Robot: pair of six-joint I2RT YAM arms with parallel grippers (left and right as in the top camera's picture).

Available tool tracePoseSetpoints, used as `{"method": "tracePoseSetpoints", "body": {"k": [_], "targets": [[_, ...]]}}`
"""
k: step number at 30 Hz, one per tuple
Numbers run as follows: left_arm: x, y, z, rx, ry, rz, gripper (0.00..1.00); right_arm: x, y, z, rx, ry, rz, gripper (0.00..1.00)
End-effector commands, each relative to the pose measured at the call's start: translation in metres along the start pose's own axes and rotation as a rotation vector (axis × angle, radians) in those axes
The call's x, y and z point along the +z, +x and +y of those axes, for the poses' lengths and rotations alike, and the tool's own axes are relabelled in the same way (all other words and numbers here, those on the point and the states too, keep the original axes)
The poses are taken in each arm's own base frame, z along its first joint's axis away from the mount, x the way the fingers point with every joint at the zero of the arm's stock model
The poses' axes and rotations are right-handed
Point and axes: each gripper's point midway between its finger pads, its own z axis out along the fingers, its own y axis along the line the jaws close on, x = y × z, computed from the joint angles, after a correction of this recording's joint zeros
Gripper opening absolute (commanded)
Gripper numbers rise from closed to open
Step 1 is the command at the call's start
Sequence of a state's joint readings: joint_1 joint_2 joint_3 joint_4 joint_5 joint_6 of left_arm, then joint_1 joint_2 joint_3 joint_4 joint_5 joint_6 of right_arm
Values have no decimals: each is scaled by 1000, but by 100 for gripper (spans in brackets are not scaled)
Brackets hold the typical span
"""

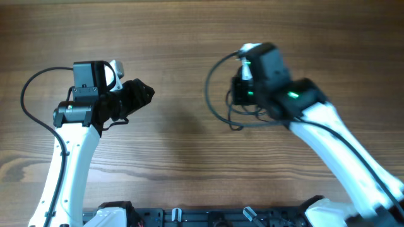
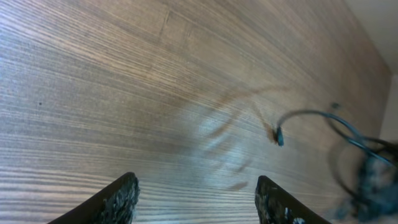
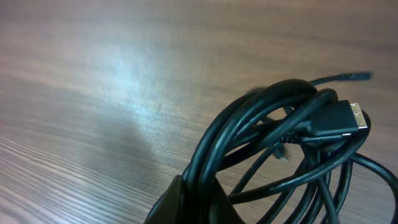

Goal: Untangle cables

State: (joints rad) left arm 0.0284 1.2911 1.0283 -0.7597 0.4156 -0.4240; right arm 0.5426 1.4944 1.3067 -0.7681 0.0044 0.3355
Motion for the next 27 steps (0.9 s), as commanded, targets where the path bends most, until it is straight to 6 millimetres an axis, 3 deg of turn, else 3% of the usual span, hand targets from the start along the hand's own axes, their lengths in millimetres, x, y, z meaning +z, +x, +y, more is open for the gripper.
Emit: {"method": "tracePoseSetpoints", "body": {"k": [1,3,5,6,9,14,17,21,27], "targets": [[-10,-5,-6,8,6,-25,63,55,22,26,-73,-10,112,4],[-9,-4,-5,6,3,-19,63,81,39,45,-85,-47,169,5],[-9,-4,-5,4,2,-17,63,97,54,66,-110,-109,214,12],[-9,-4,-5,4,2,-17,63,101,63,83,-131,-172,238,29],[-8,-3,-4,3,1,-16,63,93,63,103,-187,-280,242,56],[-6,-3,-3,0,-1,-10,63,61,34,117,-169,-427,191,85],[-2,-1,-3,-2,-3,9,63,43,10,102,-114,-426,132,94],[14,12,-12,33,0,66,62,25,-16,55,6,-343,68,94],[58,45,-27,113,-9,209,58,22,-16,17,79,-282,95,94]]}}
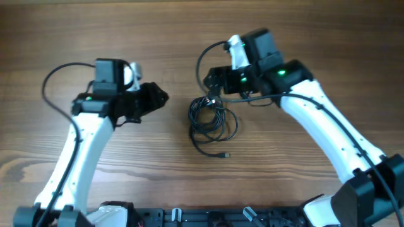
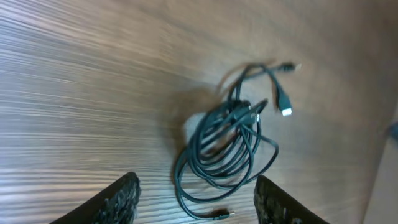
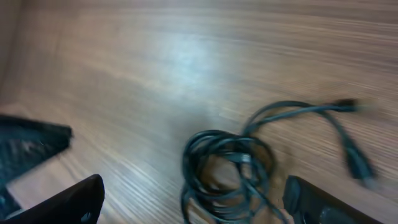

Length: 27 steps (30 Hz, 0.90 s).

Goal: Untangle cables

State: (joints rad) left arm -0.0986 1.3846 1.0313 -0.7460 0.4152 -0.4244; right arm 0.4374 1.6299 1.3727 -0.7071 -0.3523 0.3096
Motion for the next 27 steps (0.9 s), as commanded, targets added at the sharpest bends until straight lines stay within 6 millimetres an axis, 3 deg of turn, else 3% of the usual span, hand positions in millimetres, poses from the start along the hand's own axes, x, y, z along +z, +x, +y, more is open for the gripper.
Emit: {"method": "tracePoseSetpoints", "body": {"k": [1,6,11,23,27], "targets": [[34,17,-9,48,-22,107,56,-6,0,-4,20,4,10,94],[82,36,18,33,-98,248,53,-7,6,-8,-15,22,32,94],[110,50,17,69,-17,349,51,-6,6,-9,-16,26,33,94],[116,51,17,91,-11,353,52,-5,7,-10,-14,28,37,95],[120,51,9,125,6,340,53,-5,6,-13,-14,41,33,95]]}}
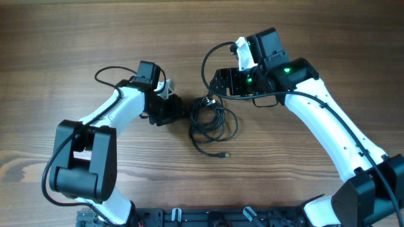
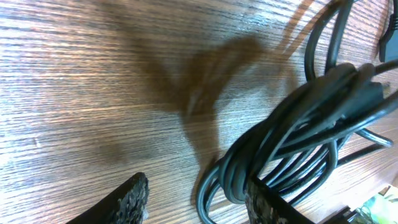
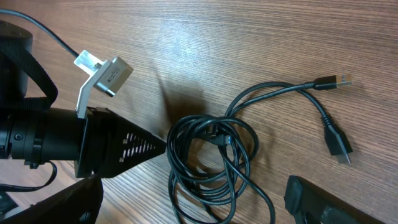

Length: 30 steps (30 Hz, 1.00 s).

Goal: Untangle cables

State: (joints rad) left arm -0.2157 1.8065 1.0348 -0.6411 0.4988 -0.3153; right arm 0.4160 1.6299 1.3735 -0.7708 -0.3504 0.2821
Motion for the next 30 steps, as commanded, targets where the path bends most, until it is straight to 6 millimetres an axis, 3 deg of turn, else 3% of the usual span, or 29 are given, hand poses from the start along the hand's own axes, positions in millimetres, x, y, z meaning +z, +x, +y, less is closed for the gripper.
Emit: {"method": "tracePoseSetpoints", "body": {"k": [1,5,12,22,26,30], "targets": [[4,-6,-17,74,32,-20,53,-2,-5,0,-25,14,-15,96],[9,-15,-21,123,-10,-72,55,-2,-4,0,-25,13,-14,96],[8,-26,-1,82,-156,-142,50,-2,-4,-1,-24,14,-11,95],[30,-19,-6,120,-162,-112,49,-2,-4,-1,-24,14,-12,96],[44,-19,12,61,-228,-103,40,-2,-1,-1,-20,16,-1,96],[48,-18,17,25,-239,-93,27,-2,0,-2,-17,18,6,96]]}}
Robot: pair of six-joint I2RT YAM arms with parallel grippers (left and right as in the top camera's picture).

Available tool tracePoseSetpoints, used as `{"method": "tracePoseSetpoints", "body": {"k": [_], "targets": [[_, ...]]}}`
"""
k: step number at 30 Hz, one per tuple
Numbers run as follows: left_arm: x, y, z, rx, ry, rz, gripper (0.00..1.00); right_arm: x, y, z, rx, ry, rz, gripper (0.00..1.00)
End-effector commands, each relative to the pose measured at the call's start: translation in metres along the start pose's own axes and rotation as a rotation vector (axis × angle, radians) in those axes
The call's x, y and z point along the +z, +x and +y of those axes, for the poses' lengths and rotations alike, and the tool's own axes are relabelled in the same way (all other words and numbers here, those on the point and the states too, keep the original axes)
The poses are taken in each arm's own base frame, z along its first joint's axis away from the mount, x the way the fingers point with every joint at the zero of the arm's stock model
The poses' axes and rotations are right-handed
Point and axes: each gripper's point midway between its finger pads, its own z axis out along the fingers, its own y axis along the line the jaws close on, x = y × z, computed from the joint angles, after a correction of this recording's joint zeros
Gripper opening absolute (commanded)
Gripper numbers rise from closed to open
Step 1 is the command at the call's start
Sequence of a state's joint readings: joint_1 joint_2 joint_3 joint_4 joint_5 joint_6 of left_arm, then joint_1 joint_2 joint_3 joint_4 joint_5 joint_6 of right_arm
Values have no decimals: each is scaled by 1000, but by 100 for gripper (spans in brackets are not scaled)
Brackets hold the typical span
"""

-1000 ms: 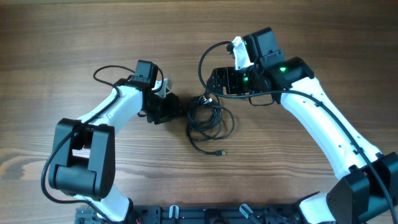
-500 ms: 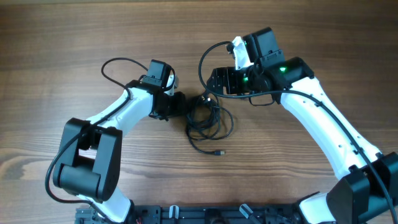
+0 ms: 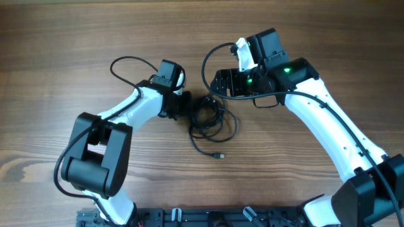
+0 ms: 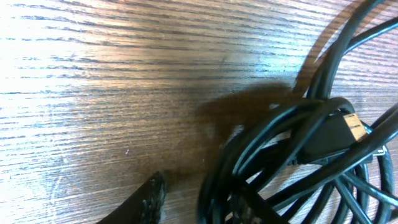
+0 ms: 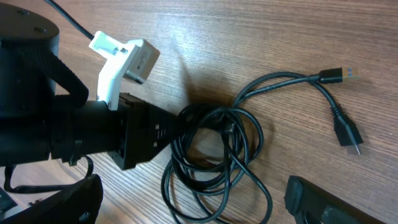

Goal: Untangle cables

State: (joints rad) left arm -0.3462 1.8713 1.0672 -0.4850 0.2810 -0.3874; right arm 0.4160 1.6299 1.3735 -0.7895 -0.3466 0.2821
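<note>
A black cable bundle (image 3: 212,120) lies coiled on the wooden table (image 3: 303,38), and a loose end with a small plug (image 3: 219,155) trails toward the front. My left gripper (image 3: 189,108) is low at the bundle's left edge. In the left wrist view it (image 4: 199,202) stands open with strands of the coil (image 4: 280,143) between its fingers, close to the right one. My right gripper (image 3: 222,82) hovers wide open just behind the bundle. The right wrist view shows it (image 5: 193,202) with the coil (image 5: 214,155) below and two USB plugs (image 5: 339,74) off to the right.
The left arm's own supply cable (image 3: 129,62) loops over the table behind it. A black rail with fixtures (image 3: 189,217) runs along the front edge. The right arm's white links (image 3: 328,126) stretch across the right half.
My left gripper has moved right from beside the bundle's left edge into it, and strands now sit between its fingers. The right gripper and the bundle stay where they were.
At first my right gripper held the bundle lifted at the right while the left stood open far to the left. Then the bundle lay on the table's middle with the right gripper open over it. The left gripper came up to its edge and now straddles its strands.
</note>
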Motion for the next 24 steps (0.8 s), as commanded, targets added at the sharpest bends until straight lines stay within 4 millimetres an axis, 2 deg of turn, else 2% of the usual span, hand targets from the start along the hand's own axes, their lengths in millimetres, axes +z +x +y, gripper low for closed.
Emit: {"method": "tracePoseSetpoints", "body": {"k": [1,2,7,9,13,16,18,24], "targets": [[22,16,24,-62,-92,54,17,-2,-4,0,-23,10,-10,96],[22,16,23,-62,-87,56,5,-2,-4,0,-20,10,-10,96],[17,16,8,-58,-3,69,4,-1,-3,3,-24,1,-8,95],[4,10,-4,-54,61,51,4,-1,-2,5,-29,-2,-5,94],[-40,-3,-32,-37,219,-11,4,1,0,13,-48,-12,-3,90],[-68,-11,-42,-26,271,-68,4,3,-1,21,-43,-24,-11,81],[-81,-14,-47,-28,288,-97,4,5,0,29,-47,-42,-13,72],[-89,-16,-51,-34,300,-118,4,11,-1,46,7,-71,-25,46]]}}
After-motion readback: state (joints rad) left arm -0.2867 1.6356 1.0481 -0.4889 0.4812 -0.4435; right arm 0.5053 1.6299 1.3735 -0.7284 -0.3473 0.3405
